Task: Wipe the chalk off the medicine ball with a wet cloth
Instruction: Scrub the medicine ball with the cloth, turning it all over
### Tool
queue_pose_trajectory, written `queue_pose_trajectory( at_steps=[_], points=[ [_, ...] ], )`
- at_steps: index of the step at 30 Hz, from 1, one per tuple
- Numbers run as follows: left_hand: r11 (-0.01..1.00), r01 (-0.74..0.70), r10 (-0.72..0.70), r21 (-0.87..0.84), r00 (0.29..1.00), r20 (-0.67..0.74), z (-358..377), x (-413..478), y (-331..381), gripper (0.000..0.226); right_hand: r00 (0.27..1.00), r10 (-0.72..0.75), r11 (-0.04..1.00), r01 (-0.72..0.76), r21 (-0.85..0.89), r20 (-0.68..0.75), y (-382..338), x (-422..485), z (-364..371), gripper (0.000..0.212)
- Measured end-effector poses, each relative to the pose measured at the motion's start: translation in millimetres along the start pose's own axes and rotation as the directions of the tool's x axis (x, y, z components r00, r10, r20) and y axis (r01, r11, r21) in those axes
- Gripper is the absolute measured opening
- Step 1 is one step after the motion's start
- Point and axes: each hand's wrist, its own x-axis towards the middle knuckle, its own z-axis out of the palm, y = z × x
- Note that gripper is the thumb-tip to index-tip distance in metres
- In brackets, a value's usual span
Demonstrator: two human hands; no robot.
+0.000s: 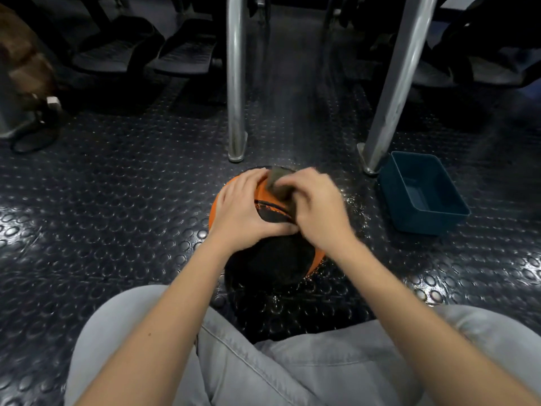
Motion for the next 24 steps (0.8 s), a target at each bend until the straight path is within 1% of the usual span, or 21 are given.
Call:
queue_pose_trajectory(
  at_steps=[1, 2, 3, 4, 5, 6, 7, 8, 9, 10, 12, 14, 15, 17, 18, 19, 20, 21, 22, 23, 24],
  points=[
    [1.000, 0.020, -0.021, -0.016, 1.000, -0.003, -1, 2, 1, 0.115, 0.995, -0.089, 0.995, 0.090, -0.030, 0.039, -9, -6, 3, 0.036],
    [0.999, 0.041, -0.041, -0.022, 0.999, 0.003, -2, 4, 0, 0.116, 0.991, -0.125, 0.991, 0.128, -0.049, 0.056, -10, -10, 4, 0.038],
    [0.998, 0.054, -0.054, -0.022, 0.998, 0.008, -3, 6, 0, 0.118, 0.992, -0.118, 0.991, 0.120, -0.066, 0.039, -2, -11, 4, 0.040],
    [0.998, 0.067, -0.066, -0.022, 0.998, 0.018, -3, 8, -1, 0.119, 0.998, -0.061, 0.994, 0.060, -0.088, -0.011, 13, -12, 4, 0.040],
    [0.996, 0.081, -0.080, -0.025, 0.996, 0.033, -4, 9, -1, 0.119, 0.997, 0.043, 0.994, -0.049, -0.099, -0.062, 31, -13, 3, 0.039],
    [0.994, 0.098, -0.097, -0.037, 0.994, 0.045, -5, 10, -2, 0.119, 0.978, 0.185, 0.978, -0.192, -0.079, -0.094, 47, -15, 1, 0.037],
    [0.992, 0.115, -0.112, -0.055, 0.992, 0.050, -6, 11, -3, 0.114, 0.940, 0.328, 0.942, -0.333, -0.038, -0.099, 60, -18, 1, 0.036],
    [0.989, 0.130, -0.126, -0.071, 0.991, 0.047, -6, 12, -4, 0.105, 0.893, 0.440, 0.898, -0.441, 0.008, -0.092, 67, -21, 3, 0.035],
    [0.986, 0.143, -0.140, -0.083, 0.989, 0.036, -7, 11, -5, 0.099, 0.860, 0.500, 0.866, -0.498, 0.045, -0.099, 66, -23, 6, 0.033],
    [0.982, 0.161, -0.159, -0.097, 0.987, 0.022, -7, 11, -7, 0.096, 0.852, 0.510, 0.860, -0.505, 0.074, -0.119, 59, -24, 9, 0.033],
    [0.966, 0.215, -0.219, -0.141, 0.976, -0.014, -8, 8, -11, 0.093, 0.903, 0.404, 0.914, -0.391, 0.111, -0.144, 37, -19, 12, 0.033],
    [0.943, 0.278, -0.293, -0.184, 0.954, -0.060, -9, 8, -14, 0.091, 0.970, 0.219, 0.972, -0.208, 0.106, -0.104, 16, -16, 14, 0.033],
    [0.929, 0.311, -0.331, -0.201, 0.941, -0.076, -9, 8, -14, 0.091, 0.989, 0.131, 0.989, -0.125, 0.082, -0.072, 9, -18, 16, 0.033],
    [0.914, 0.349, -0.375, -0.207, 0.922, -0.100, -9, 7, -13, 0.090, 0.998, 0.050, 0.998, -0.048, 0.034, -0.036, 8, -22, 17, 0.032],
    [0.926, 0.330, -0.355, -0.183, 0.927, -0.123, -7, 5, -12, 0.089, 0.998, 0.049, 0.999, -0.048, 0.013, -0.041, 15, -21, 16, 0.033],
    [0.951, 0.276, -0.295, -0.137, 0.944, -0.148, -6, 3, -11, 0.086, 0.994, 0.090, 0.996, -0.090, 0.007, -0.055, 25, -18, 17, 0.033],
    [0.976, 0.200, -0.211, -0.081, 0.966, -0.150, -4, 0, -10, 0.081, 0.979, 0.188, 0.982, -0.187, 0.026, -0.074, 38, -15, 17, 0.034],
    [0.991, 0.128, -0.131, -0.028, 0.984, -0.119, -3, -2, -9, 0.078, 0.944, 0.320, 0.947, -0.314, 0.071, -0.082, 49, -11, 16, 0.034],
    [0.997, 0.074, -0.072, 0.021, 0.995, -0.069, -2, -3, -8, 0.080, 0.896, 0.437, 0.897, -0.428, 0.113, -0.074, 58, -9, 15, 0.034],
    [0.997, 0.031, -0.030, 0.072, 0.999, -0.015, -1, -4, -8, 0.087, 0.855, 0.513, 0.854, -0.500, 0.141, -0.076, 64, -8, 15, 0.033],
    [0.993, -0.003, 0.000, 0.120, 1.000, 0.026, 0, -3, -8, 0.097, 0.832, 0.547, 0.834, -0.531, 0.149, -0.092, 64, -9, 16, 0.033]
  ],
)
